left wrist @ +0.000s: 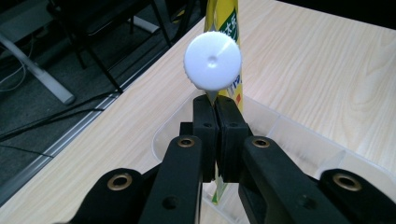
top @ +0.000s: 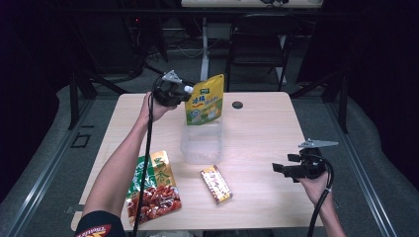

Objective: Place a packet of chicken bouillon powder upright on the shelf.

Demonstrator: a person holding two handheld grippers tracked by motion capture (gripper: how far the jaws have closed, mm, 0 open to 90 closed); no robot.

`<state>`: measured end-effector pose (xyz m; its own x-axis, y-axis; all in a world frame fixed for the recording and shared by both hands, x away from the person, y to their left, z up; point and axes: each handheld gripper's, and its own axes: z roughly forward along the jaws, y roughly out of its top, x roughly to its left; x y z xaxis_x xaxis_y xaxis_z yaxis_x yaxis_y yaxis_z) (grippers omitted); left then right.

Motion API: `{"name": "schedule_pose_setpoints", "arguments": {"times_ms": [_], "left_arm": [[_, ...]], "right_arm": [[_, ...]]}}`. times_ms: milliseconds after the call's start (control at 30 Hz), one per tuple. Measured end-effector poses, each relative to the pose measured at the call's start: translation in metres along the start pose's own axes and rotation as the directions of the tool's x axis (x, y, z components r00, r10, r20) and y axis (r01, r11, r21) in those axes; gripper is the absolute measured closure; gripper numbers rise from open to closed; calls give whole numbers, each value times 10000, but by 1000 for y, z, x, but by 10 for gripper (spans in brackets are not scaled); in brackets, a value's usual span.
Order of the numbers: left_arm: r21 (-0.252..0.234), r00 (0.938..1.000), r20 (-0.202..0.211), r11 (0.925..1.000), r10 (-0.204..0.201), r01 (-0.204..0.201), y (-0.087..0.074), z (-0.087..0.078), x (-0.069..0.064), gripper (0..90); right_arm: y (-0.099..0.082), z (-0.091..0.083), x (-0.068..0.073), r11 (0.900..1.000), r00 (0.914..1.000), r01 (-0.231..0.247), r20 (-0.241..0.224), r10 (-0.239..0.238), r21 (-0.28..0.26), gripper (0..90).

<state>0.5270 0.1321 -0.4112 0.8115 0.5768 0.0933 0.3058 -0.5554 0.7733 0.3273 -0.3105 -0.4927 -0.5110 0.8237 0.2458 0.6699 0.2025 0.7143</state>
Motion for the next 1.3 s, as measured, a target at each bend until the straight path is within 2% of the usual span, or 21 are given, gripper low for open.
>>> {"name": "schedule_pose_setpoints", "arguments": {"times_ms": [300, 467, 600, 667, 700, 733, 900, 1000, 1100, 1233, 1300], "left_arm": [[354, 9996, -211, 9992, -166, 174, -5, 3, 4, 884], [699, 9988, -489, 9976, 30, 4, -6, 6, 5, 880], [796, 9986, -534, 9968, 47, -4, -7, 8, 6, 878], [929, 9985, -555, 9956, -41, 92, -9, 10, 7, 875], [931, 9982, -595, 9956, -75, 130, -10, 11, 8, 875], [864, 9977, -616, 9957, -283, 336, -11, 12, 9, 871], [922, 9956, -754, 9938, -557, 626, -13, 15, 10, 866], [947, 9957, -732, 9935, -567, 635, -13, 16, 8, 869], [1085, 9944, -899, 9919, -559, 656, -13, 18, 8, 867], [1318, 9921, -1051, 9879, -685, 821, -15, 21, 9, 864], [1263, 9909, -1065, 9874, -819, 952, -16, 22, 11, 860]], "right_arm": [[0, 1, 1, 10000, 10000, 8, -40, -8, 37, 165], [1, 3, 1, 10000, 10000, 2, -48, -2, 71, 166], [1, 3, 0, 9998, 9999, 95, -98, -93, 187, 166], [1, 3, 1, 9998, 10000, 62, -78, -60, 181, 166], [1, 3, 1, 9998, 10000, 62, -78, -60, 181, 166], [1, 4, 1, 9999, 9999, 23, -133, -21, 145, 166], [1, 5, 1, 9999, 9999, -5, -116, 6, 140, 166], [1, 5, 2, 9999, 9999, 31, -125, -29, 152, 167], [1, 6, 2, 9998, 9999, 51, -124, -49, 213, 167], [1, 7, 3, 9996, 9998, 114, -175, -110, 275, 167], [1, 7, 3, 9995, 9998, 112, -187, -107, 285, 167]]}}
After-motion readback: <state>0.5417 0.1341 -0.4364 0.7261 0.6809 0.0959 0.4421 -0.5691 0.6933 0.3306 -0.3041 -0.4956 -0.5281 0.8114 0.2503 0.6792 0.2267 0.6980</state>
